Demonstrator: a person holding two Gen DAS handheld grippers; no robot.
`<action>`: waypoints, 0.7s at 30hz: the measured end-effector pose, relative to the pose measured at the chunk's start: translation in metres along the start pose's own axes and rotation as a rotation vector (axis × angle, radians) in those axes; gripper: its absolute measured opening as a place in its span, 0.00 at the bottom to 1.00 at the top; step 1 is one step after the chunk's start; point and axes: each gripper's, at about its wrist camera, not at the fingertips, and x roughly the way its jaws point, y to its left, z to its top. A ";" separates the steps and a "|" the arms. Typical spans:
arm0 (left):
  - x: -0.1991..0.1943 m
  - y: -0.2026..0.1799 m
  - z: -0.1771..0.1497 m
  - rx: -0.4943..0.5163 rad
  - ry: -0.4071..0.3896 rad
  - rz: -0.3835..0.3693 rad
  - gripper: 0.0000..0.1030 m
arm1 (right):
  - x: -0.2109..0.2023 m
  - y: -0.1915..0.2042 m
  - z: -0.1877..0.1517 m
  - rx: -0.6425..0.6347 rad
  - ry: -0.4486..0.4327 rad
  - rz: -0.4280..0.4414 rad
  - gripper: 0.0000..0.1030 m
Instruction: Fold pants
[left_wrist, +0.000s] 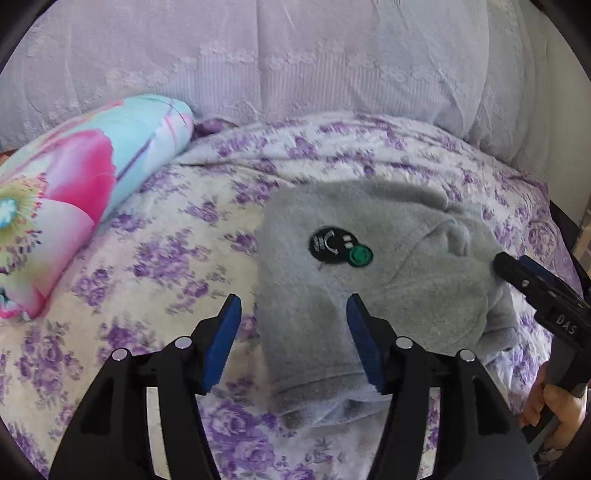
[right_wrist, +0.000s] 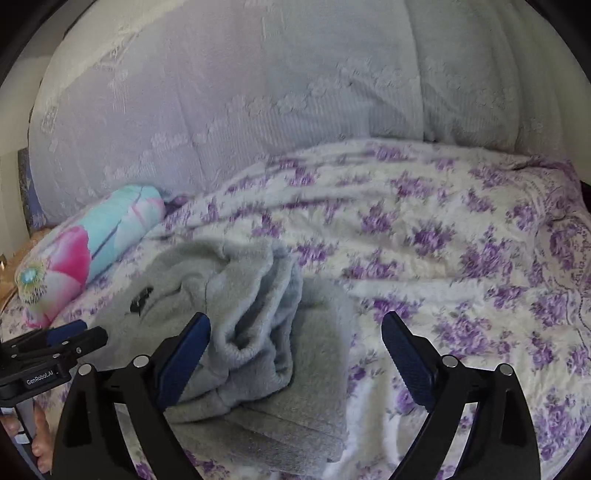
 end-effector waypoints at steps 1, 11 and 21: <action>-0.008 0.002 0.005 -0.020 -0.031 -0.013 0.57 | -0.013 0.002 0.006 0.007 -0.059 0.028 0.91; 0.002 -0.022 -0.001 0.052 0.020 -0.084 0.63 | 0.029 0.064 0.044 -0.052 -0.030 0.266 0.67; 0.028 -0.019 -0.014 0.074 0.112 -0.013 0.90 | 0.063 0.030 0.003 0.002 0.174 0.149 0.50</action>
